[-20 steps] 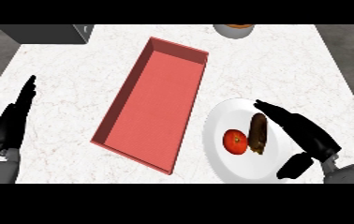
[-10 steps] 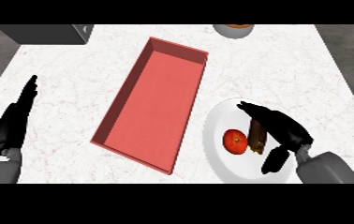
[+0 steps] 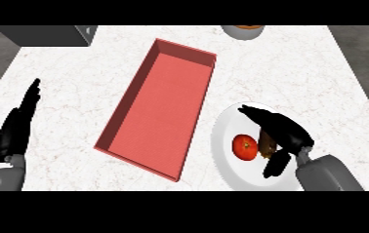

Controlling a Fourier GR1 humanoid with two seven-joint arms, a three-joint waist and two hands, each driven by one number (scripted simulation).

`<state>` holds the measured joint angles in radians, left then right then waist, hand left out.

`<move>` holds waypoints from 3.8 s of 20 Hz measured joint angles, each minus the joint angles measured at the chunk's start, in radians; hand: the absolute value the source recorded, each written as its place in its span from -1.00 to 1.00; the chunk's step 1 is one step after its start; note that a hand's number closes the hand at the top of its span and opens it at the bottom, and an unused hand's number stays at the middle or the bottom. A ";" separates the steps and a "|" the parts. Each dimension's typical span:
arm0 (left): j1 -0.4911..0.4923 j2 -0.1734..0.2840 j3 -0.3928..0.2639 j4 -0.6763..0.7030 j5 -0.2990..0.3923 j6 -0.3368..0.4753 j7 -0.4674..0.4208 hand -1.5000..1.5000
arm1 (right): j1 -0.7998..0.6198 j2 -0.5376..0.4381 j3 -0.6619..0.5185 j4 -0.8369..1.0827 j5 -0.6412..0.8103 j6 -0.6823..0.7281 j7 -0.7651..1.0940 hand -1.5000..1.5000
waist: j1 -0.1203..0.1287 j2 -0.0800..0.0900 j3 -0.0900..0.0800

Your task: Pick the tomato from the plate and place it in the cardboard box

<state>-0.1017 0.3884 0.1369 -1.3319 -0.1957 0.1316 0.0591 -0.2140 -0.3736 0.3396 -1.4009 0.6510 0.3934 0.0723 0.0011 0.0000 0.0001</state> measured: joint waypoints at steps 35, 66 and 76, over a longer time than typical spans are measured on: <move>-0.005 -0.048 0.073 -0.014 -0.061 -0.066 -0.008 0.00 | -0.072 0.169 -0.015 0.116 0.326 -0.155 -0.052 1.00 | 0.005 0.001 0.000; -0.018 -0.067 0.077 -0.006 -0.086 -0.065 -0.003 0.00 | -0.560 0.146 -0.271 0.168 0.073 -0.156 -0.443 1.00 | 0.004 -0.001 -0.001; -0.029 -0.068 0.078 0.014 -0.091 -0.074 -0.014 0.00 | -0.734 0.346 -0.208 0.264 -0.027 -0.182 -0.150 1.00 | 0.015 0.001 -0.001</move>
<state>-0.1308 0.3202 0.2152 -1.3182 -0.2871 0.0576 0.0452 -0.9479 -0.0279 0.1317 -1.1364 0.6245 0.2113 -0.0772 0.0164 0.0012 -0.0006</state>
